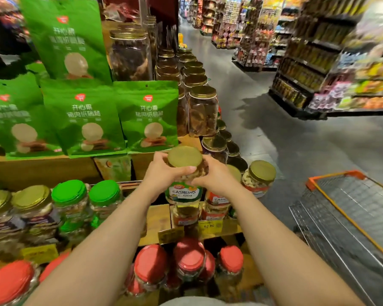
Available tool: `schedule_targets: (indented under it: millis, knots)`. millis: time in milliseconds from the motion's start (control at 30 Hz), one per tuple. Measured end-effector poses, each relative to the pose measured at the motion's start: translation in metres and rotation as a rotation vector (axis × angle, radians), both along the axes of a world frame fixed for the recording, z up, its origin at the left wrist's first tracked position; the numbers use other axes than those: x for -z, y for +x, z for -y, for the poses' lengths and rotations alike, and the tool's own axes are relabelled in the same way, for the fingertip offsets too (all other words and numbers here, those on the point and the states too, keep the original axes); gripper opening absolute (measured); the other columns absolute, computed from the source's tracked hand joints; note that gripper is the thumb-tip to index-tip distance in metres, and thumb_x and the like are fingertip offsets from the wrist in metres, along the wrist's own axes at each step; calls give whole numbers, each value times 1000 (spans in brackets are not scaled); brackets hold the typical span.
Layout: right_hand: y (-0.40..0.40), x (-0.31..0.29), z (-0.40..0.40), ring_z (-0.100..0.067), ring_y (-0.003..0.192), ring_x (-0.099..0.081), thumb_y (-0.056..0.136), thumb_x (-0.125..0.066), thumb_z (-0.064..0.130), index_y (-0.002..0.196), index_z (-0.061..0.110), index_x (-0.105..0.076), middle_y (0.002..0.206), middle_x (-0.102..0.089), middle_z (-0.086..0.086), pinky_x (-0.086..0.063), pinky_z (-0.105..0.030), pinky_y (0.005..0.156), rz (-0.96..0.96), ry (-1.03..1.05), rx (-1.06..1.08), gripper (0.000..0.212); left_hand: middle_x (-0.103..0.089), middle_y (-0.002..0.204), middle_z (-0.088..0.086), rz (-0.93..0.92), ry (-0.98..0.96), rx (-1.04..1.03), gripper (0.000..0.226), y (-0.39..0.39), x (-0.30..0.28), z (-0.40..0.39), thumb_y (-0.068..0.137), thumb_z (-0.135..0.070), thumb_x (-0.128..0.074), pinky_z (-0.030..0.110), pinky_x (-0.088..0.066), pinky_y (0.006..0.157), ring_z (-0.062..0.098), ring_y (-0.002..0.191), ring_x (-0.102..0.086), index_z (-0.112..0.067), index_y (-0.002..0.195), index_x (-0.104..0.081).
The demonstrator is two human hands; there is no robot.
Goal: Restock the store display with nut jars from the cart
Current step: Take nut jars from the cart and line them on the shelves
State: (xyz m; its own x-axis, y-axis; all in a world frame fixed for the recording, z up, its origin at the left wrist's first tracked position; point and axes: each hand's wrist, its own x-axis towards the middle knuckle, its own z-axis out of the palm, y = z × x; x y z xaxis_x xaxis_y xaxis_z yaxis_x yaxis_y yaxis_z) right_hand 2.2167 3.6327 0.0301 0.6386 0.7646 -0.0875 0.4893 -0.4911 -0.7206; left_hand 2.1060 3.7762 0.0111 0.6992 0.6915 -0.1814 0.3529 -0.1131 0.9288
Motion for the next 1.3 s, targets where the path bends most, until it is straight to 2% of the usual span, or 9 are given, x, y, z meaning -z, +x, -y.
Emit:
schedule_targets:
  millis: [133,233,300,467,600,733,933,1100,1300]
  knots:
    - [7,12,-11,-23,117,-59,77,-83,47,149,22,-40,132,-62,-2,-43,-28,83,21,-115,39,88,-57,127,3,-77,21,19,107,17,24,-5,48,-62,-94,38,-56,87,21,109,-61,-21,132,-41]
    - [10,23,-16,-21,104,-58,78,-84,46,150,17,-33,125,-62,-4,-39,-27,77,34,-181,57,92,-52,131,5,-108,23,38,103,26,39,-7,58,-54,-95,35,-51,86,23,113,-57,-19,137,-38]
    - [11,30,-19,-20,100,-57,78,-84,44,149,15,-32,118,-61,-5,-38,-27,74,36,-207,78,92,-52,131,4,-135,30,58,106,30,50,-11,57,-56,-94,39,-53,90,24,114,-57,-19,138,-38]
    - [17,51,-24,-26,108,-59,82,-82,33,148,12,-34,127,-62,-11,-38,-28,76,31,-233,108,84,-49,132,5,-163,78,94,109,38,73,-15,53,-61,-93,49,-52,99,26,119,-54,-20,138,-38]
    - [25,63,-27,-32,115,-61,81,-82,26,150,12,-33,127,-63,-13,-42,-31,79,13,-237,109,85,-48,131,5,-152,76,102,97,46,85,-15,61,-50,-95,44,-51,96,23,115,-52,-19,135,-40]
    - [30,70,-26,-31,115,-60,80,-83,25,150,12,-34,128,-63,-12,-48,-37,88,-27,-251,127,87,-49,132,5,-152,75,114,99,53,92,-16,57,-51,-96,46,-52,97,23,115,-54,-20,133,-41]
    - [30,85,-25,-32,112,-62,77,-85,22,143,14,-41,124,-64,-11,-53,-43,92,-66,-243,161,80,-48,134,5,-192,81,139,103,57,98,-15,56,-51,-97,42,-51,96,23,115,-52,-19,135,-40]
    - [28,89,-26,-32,112,-62,82,-80,20,148,15,-37,126,-64,-12,-53,-43,93,-65,-228,142,80,-47,138,8,-213,89,131,108,54,101,-14,54,-54,-97,43,-51,97,25,120,-52,-18,138,-39]
    - [24,89,-25,-32,105,-64,87,-72,15,151,14,-32,118,-66,-12,-52,-36,85,-35,-244,113,75,-47,142,10,-207,96,111,109,51,100,-9,54,-53,-96,45,-49,102,26,125,-51,-20,141,-38]
